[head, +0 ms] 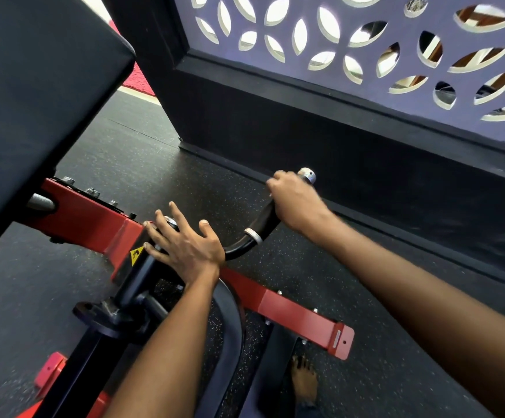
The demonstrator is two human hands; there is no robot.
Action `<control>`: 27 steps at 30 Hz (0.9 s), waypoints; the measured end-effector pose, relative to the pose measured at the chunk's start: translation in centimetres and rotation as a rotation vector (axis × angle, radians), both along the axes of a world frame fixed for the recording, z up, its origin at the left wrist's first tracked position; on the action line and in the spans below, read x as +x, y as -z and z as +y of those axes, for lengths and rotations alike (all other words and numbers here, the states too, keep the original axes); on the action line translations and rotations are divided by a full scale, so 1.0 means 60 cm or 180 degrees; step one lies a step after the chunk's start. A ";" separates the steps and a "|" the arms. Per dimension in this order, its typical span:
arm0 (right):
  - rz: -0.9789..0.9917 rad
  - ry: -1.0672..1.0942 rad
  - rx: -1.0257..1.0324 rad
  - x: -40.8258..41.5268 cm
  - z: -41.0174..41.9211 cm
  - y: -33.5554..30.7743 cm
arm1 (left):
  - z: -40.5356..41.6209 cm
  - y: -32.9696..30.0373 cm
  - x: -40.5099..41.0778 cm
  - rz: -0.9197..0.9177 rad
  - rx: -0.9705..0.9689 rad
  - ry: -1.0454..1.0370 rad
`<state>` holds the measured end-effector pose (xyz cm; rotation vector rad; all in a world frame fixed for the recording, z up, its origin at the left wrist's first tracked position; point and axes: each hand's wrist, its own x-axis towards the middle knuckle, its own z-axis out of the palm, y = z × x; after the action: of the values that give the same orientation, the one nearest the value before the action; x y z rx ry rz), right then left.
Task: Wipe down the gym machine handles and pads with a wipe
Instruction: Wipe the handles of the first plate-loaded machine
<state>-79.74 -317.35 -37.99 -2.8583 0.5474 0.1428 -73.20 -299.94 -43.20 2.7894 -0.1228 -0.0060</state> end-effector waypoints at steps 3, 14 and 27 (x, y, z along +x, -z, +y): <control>-0.0856 -0.1229 0.0263 -0.070 0.081 0.025 | 0.001 0.000 0.000 -0.0005 0.0008 0.0005; -0.1322 0.3794 0.4624 -0.085 0.106 0.047 | 0.001 0.001 -0.001 -0.0022 -0.0002 0.0019; -0.0588 0.3321 0.5168 -0.076 0.079 0.039 | 0.000 0.003 -0.001 -0.0003 -0.0044 0.0027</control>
<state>-84.32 -312.59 -40.36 -0.8532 1.0733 0.0637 -73.26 -299.92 -43.37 2.7749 -0.1346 -0.0059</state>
